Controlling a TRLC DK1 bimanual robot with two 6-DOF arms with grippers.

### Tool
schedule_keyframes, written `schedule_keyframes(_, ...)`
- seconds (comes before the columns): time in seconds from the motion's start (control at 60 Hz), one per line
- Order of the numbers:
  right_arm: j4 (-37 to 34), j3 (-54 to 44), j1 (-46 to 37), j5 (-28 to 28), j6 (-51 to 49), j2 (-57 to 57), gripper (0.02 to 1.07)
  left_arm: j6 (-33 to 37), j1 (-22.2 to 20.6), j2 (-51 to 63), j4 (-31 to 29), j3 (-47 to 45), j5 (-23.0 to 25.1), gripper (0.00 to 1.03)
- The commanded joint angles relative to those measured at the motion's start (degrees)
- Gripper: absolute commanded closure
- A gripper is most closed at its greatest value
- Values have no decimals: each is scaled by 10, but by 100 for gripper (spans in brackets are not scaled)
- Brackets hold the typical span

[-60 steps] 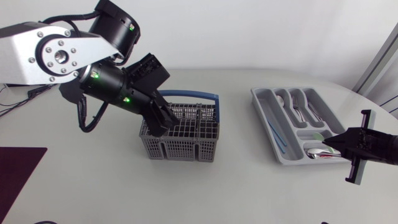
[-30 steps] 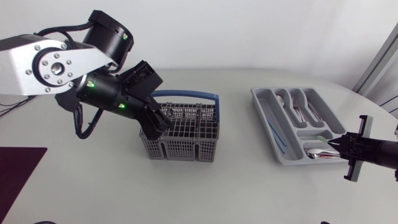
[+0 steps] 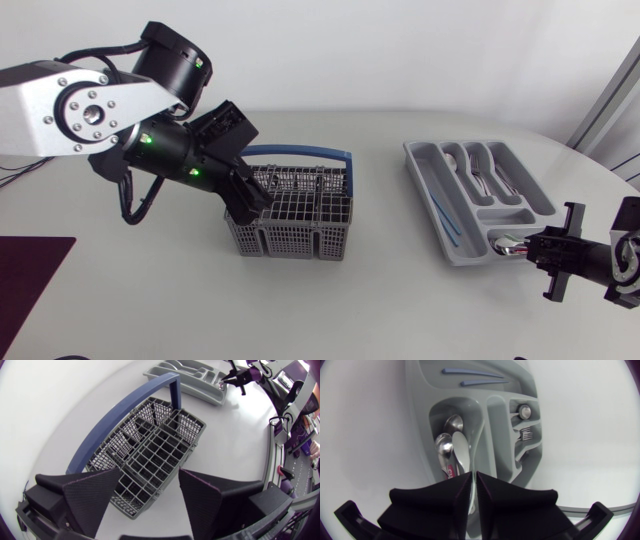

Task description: Unload the cutlery basket into the drawer organizer.

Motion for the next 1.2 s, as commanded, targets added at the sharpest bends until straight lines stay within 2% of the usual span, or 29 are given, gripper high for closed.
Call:
schedule_keyframes(0.0,15,-21,11,12,-21,9,67,-8,7,-14,4,-18,-2,4)
schedule_keyframes(0.067,28,-30,17,19,-20,8,53,-8,10,-17,4,-20,-2,4)
schedule_keyframes(0.1,36,-34,20,26,-19,8,42,-8,12,-19,4,-21,-3,4)
schedule_keyframes(0.133,44,-35,22,30,-15,6,22,-8,14,-21,4,-23,-3,4)
schedule_keyframes(0.183,45,-35,22,30,-9,-2,7,-8,15,-26,4,-26,-5,4)
schedule_keyframes(0.2,44,-35,22,30,-7,-6,6,-8,16,-27,4,-27,-8,4)
schedule_keyframes(0.35,34,-34,27,27,25,-60,6,-8,28,-43,5,-38,-9,4)
schedule_keyframes(0.417,7,-34,35,27,37,-93,6,-8,32,-51,6,-43,-9,4)
schedule_keyframes(0.633,-8,-36,92,32,127,-136,6,-9,43,-76,9,-64,-25,4)
schedule_keyframes(0.85,-7,-44,200,98,247,-173,6,-13,57,-119,26,-103,-51,4)
schedule_keyframes(1.017,-10,-47,277,139,331,-208,6,-20,84,-140,30,-127,-53,4)
schedule_keyframes(1.183,-28,-48,335,150,428,-253,6,-21,110,-178,43,-157,-53,4)
